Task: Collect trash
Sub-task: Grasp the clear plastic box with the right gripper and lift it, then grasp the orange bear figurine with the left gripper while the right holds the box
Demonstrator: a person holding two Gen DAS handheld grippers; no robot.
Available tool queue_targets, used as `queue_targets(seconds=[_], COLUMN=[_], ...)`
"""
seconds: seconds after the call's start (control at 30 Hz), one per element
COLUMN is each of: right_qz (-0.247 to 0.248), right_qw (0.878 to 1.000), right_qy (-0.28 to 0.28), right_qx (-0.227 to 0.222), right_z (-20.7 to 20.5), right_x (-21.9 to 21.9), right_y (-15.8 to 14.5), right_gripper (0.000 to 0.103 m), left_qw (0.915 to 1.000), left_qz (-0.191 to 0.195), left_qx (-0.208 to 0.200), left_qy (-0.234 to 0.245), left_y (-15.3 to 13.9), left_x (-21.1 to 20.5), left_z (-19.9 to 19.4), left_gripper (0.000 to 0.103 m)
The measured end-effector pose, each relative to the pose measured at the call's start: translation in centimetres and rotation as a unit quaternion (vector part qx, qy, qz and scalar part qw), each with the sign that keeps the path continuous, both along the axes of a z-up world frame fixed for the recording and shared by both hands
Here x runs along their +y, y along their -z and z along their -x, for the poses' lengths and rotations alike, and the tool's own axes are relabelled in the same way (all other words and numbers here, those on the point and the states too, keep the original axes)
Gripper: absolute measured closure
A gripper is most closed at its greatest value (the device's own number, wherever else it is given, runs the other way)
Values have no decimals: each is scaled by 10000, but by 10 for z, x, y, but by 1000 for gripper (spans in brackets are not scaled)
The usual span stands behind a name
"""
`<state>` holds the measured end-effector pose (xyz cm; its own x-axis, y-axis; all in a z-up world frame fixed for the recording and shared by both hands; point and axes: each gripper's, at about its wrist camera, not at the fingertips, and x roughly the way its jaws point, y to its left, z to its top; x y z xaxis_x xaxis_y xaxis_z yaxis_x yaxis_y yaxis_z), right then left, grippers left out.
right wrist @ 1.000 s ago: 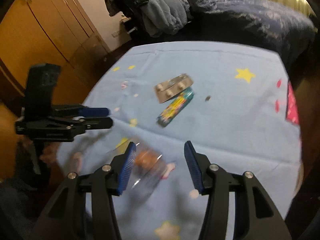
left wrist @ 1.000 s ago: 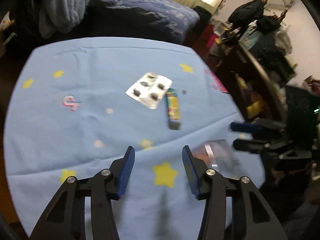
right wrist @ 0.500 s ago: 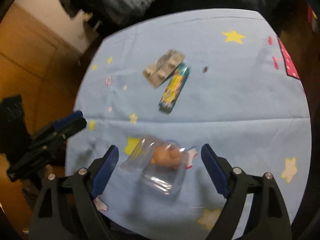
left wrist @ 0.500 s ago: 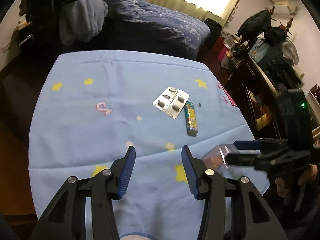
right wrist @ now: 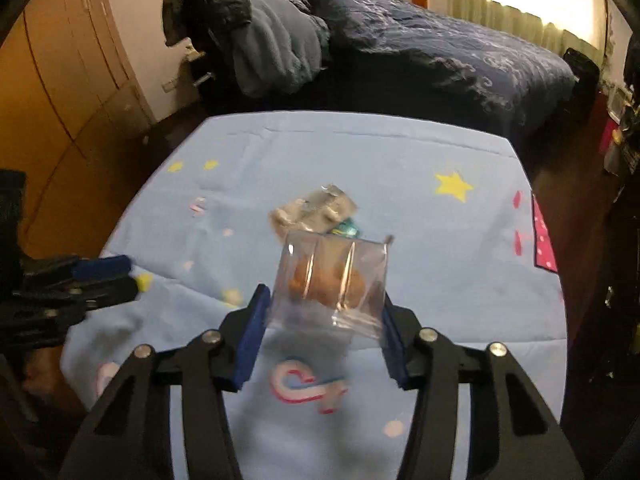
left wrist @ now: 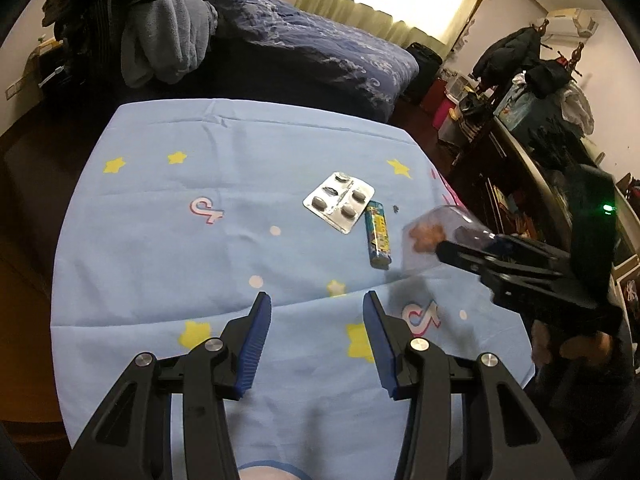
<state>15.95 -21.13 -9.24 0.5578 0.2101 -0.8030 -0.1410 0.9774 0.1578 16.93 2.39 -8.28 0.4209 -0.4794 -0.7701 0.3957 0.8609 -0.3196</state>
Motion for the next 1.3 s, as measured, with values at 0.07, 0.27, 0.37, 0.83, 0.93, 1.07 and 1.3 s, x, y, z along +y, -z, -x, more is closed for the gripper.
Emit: queue_targets(seconds=[0.07,0.27,0.37,0.83,0.93,1.07,1.3], right_qz=[372,888,724,564,543,553,43], right_qw=[9981,9902,9929,9963,9970,9971,9945], right_qy=[-40,-511,-417,-246,-138,-184,81], right_qx=[-495,-947,-843,-604,-533,-479,-1048], right_z=[8,35,51,71,76,73,83], right_x=[1,7,0,-1,-4,-2,-31], right_y=[-1,18,27,31,35,39,2], right_gripper=[55,44,36,29,23,49,52], left_qw=[10000,9999,9998,9997,9996,9994,9985], left_qz=[-42,-129,-157,-196,-203,-227,-265], left_qx=[-2,55,87,80,94,101,49], left_qy=[32,52,63,157,179,230,480], left_y=[0,4,5,6,7,9,9], left_x=[-4,-11,-13,-24,-26,-32,-44], left_z=[1,0,0,7,9,11,21], left_gripper=[56,56,56,53,53,51,51])
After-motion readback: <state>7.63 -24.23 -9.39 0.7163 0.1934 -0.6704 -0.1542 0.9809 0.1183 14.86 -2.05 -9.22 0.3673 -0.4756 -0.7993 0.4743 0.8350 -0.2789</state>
